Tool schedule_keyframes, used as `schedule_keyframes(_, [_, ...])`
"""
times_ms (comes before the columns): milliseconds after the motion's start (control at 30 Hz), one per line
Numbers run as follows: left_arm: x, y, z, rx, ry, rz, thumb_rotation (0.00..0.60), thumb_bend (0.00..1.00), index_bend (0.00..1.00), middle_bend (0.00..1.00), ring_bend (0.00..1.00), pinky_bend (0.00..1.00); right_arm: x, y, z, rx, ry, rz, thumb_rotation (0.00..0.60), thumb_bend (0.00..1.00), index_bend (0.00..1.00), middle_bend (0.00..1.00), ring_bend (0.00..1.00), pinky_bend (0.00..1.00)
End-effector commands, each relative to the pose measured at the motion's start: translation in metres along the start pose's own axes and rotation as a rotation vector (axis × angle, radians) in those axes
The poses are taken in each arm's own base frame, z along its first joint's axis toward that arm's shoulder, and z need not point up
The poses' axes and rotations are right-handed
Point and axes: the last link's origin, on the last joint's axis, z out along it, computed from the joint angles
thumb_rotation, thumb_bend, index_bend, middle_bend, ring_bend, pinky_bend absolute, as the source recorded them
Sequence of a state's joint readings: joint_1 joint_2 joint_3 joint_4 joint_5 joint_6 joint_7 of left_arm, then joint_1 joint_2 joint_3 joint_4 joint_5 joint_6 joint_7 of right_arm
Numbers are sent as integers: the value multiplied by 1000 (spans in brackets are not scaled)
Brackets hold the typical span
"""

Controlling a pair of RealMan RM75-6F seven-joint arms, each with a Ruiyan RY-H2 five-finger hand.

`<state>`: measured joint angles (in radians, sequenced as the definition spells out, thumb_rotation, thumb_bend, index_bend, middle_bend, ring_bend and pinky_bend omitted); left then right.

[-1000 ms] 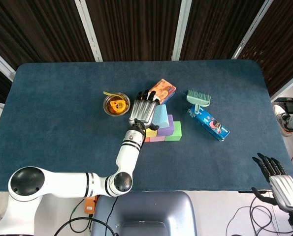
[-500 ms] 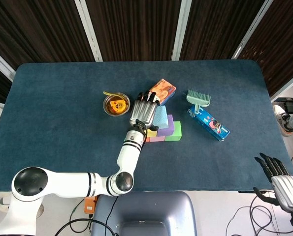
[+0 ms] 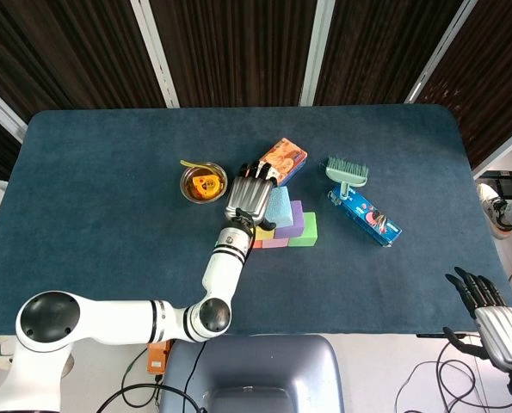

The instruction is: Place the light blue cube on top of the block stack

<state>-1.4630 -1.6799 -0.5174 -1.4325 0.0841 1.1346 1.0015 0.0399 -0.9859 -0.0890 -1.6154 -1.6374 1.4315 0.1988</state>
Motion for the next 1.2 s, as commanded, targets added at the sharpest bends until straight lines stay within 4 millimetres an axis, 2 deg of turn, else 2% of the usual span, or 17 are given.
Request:
schedule_keyframes(33, [0,0,0,-2,-3,0,519,212,422,86,5,111,0,0,0,1,2,1,600,243,0,0,0,0])
schedule_keyframes(333, [-3,1,0,-6,-4,4,517,124,353,86,5,111,0,1,-1,-2,1,3,600,243,0,0,0,0])
schedule_keyframes(600, [0,2,-2,-17,0,4,515,70,345,86,5,111,-1,1,-1,-6,-4,0,600,242,0,0,0,0])
schedule_keyframes(1000, [3,1,-4,-21,4,3,515,44,290,86,6,111,0,0,-1,-6,-1,-2,600,243,0,0,0,0])
schedule_keyframes(1133, [17,0,-12,-38,38,11,513,44,247,86,6,111,0,2,-1,-13,3,-3,600,243,0,0,0,0])
schedule_keyframes(1200, [28,-4,-23,-58,71,21,515,44,177,86,6,111,0,2,-1,-16,6,-2,600,242,0,0,0,0])
